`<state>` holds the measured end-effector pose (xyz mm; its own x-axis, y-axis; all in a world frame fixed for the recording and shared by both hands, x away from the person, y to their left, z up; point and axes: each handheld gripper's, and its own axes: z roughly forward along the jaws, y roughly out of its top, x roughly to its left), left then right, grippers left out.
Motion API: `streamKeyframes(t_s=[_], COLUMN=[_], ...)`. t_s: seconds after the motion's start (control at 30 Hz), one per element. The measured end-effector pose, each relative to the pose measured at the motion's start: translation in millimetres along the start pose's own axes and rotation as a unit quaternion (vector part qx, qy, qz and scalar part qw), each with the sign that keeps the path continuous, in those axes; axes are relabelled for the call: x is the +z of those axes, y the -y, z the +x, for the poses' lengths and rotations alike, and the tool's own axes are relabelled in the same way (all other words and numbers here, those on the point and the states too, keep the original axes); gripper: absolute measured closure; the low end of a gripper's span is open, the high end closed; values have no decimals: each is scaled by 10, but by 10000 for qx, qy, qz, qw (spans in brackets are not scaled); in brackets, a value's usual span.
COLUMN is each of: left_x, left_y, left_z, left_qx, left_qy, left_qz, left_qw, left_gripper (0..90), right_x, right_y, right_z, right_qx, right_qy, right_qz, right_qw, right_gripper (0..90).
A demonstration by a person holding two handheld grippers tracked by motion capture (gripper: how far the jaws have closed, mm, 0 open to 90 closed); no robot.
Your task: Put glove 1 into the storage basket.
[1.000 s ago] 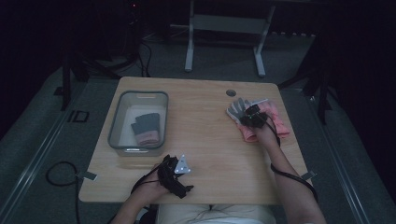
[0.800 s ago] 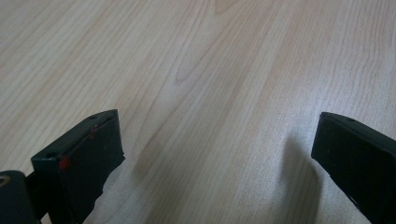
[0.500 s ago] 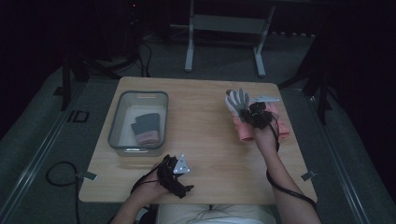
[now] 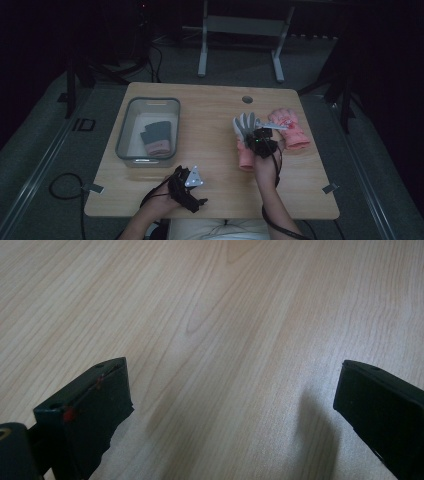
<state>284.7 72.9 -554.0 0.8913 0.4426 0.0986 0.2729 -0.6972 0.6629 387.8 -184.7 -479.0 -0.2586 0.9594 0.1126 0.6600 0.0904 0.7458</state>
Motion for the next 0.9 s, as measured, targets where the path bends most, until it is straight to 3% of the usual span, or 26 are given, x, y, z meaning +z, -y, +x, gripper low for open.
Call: streamKeyframes(t_s=[0.27, 0.3, 0.53, 0.7, 0.83, 0.9], left_x=[14, 12, 10, 10, 10, 4], left_y=[13, 18, 26, 31, 33, 32], left_z=[-16, 2, 6, 3, 6, 10], left_qx=[89, 79, 63, 75, 47, 34], left_qy=[6, 29, 68, 48, 70, 80], left_qz=[-28, -49, -73, -71, -98, -124], left_qw=[10000, 10000, 9999, 9999, 9999, 9999], left_gripper=[17, 16, 17, 17, 17, 16], right_x=[320, 428, 706, 719, 637, 502], right_y=[25, 7, 45, 18, -7, -65], right_z=[73, 97, 212, 242, 248, 242], right_qx=[5, 60, 120, 130, 29, -148], right_qy=[159, 109, 84, 65, -110, -341], right_qz=[241, 338, 554, 522, 372, 240], right_qw=[9996, 9993, 9984, 9985, 9992, 9990], right_gripper=[881, 879, 868, 795, 697, 665])
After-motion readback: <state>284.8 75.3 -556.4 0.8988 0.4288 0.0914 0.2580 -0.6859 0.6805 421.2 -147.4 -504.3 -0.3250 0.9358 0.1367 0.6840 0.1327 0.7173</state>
